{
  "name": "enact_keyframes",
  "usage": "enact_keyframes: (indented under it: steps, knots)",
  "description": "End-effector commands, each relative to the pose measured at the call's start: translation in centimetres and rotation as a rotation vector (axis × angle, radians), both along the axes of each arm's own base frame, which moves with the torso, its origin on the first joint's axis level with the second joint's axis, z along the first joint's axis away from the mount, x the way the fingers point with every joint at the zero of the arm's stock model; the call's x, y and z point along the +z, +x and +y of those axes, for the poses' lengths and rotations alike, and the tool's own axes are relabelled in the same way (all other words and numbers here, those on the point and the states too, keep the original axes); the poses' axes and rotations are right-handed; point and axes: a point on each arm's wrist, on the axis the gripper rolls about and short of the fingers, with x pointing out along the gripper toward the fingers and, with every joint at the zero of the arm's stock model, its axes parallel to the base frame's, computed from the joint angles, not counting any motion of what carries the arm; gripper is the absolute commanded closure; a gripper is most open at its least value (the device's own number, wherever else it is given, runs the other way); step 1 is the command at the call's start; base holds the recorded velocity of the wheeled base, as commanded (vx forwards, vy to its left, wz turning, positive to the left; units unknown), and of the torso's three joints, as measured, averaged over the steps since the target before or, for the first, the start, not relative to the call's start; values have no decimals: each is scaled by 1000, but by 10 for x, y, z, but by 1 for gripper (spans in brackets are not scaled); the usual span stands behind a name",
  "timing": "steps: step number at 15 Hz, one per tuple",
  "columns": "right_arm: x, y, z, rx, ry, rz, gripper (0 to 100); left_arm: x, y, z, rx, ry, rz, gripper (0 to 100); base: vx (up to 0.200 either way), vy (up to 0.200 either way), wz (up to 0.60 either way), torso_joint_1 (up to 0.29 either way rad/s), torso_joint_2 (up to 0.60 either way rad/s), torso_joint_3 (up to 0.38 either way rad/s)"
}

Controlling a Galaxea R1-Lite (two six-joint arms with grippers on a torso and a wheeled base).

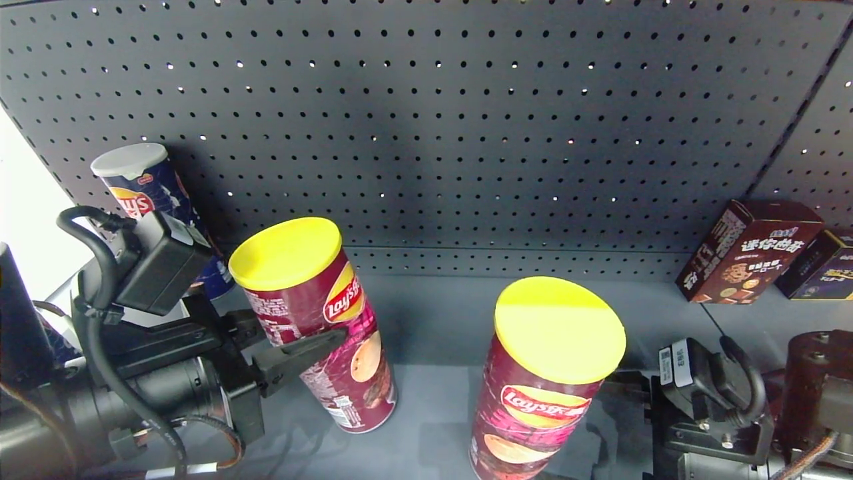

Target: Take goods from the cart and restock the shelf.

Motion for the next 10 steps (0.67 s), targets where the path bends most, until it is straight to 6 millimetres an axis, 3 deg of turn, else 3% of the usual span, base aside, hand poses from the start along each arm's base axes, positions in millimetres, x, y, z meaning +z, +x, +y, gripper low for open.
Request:
enact_keyframes:
  steps: [1, 10]
  knots:
    - [0, 1, 1, -1, 0, 0, 0, 0, 0, 0, 0, 0, 0, 100, 0, 0, 0, 0, 0, 0]
    - [4, 6, -4, -33, 12, -15, 0, 0, 0, 0, 2, -1, -1, 100, 0, 0, 0, 0, 0, 0]
